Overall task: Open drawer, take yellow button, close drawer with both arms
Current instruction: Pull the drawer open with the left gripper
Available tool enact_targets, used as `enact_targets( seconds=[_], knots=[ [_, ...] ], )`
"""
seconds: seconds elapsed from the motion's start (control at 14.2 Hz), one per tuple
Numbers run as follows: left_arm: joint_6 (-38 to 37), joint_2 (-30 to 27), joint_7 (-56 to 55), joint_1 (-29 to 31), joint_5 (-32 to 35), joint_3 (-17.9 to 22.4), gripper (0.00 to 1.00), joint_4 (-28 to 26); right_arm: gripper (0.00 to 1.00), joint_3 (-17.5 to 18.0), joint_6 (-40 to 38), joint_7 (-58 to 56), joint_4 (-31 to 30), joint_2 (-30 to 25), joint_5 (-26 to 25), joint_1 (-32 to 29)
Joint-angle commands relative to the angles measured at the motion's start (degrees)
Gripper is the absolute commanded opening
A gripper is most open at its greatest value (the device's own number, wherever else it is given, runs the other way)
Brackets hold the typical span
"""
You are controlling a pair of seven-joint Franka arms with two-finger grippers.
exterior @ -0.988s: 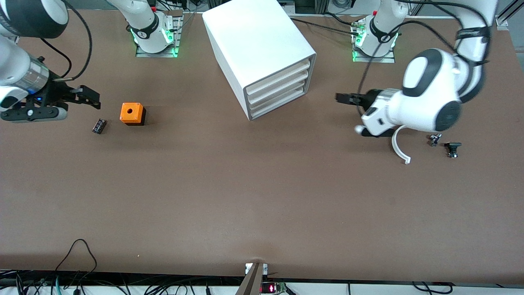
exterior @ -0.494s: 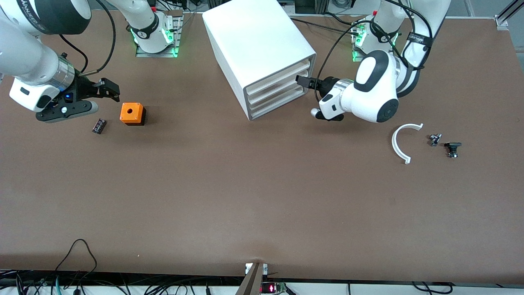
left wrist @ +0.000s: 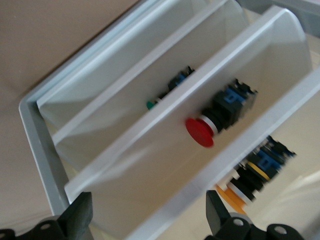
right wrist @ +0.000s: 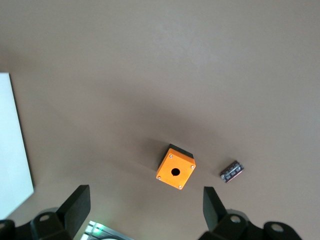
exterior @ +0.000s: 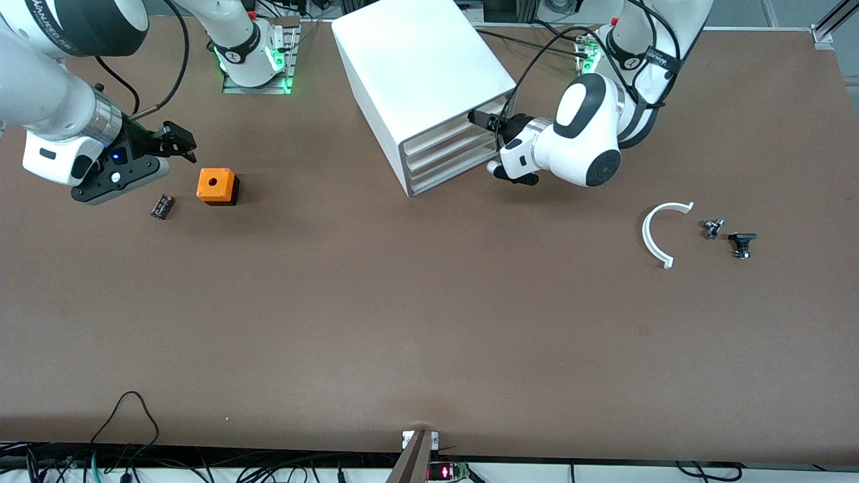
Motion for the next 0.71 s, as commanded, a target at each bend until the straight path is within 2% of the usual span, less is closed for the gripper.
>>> enact_targets(
  seconds=[0.0,0.07,0.28,0.42,0.49,0.64],
  knots=[
    [2.1,-1.0,2.3,-0.1,-2.1,-0.4,0.35,-2.8,1.0,-0.4,-0.8,-6.5,1.7,0.9,1.3,0.4],
    [2.0,-1.0,2.4,-0.1,-2.1,-0.3,0.0,-2.8,1.0,-0.3,-0.5,-8.8,2.0,0.9,1.2,0.4],
    [2.4,-1.1,2.5,0.2,-0.3,-0.1,0.0,-1.8,1.0,-0.2,0.4,-14.8,2.8,1.4,0.7,2.2],
    [5.7,-1.6,2.8,0.8,5.1,1.2,0.0,-0.3,1.0,-0.2,0.1,-15.8,5.0,3.0,1.0,2.6],
    [6.1,-1.6,3.6,0.9,7.6,2.6,0.0,0.6,1.0,-0.2,0.3,-15.9,5.2,3.3,1.0,2.6],
    [6.2,-1.6,4.3,0.8,8.2,5.3,0.0,1.3,1.0,-0.2,0.4,-17.7,5.2,3.5,1.0,2.8]
  ],
)
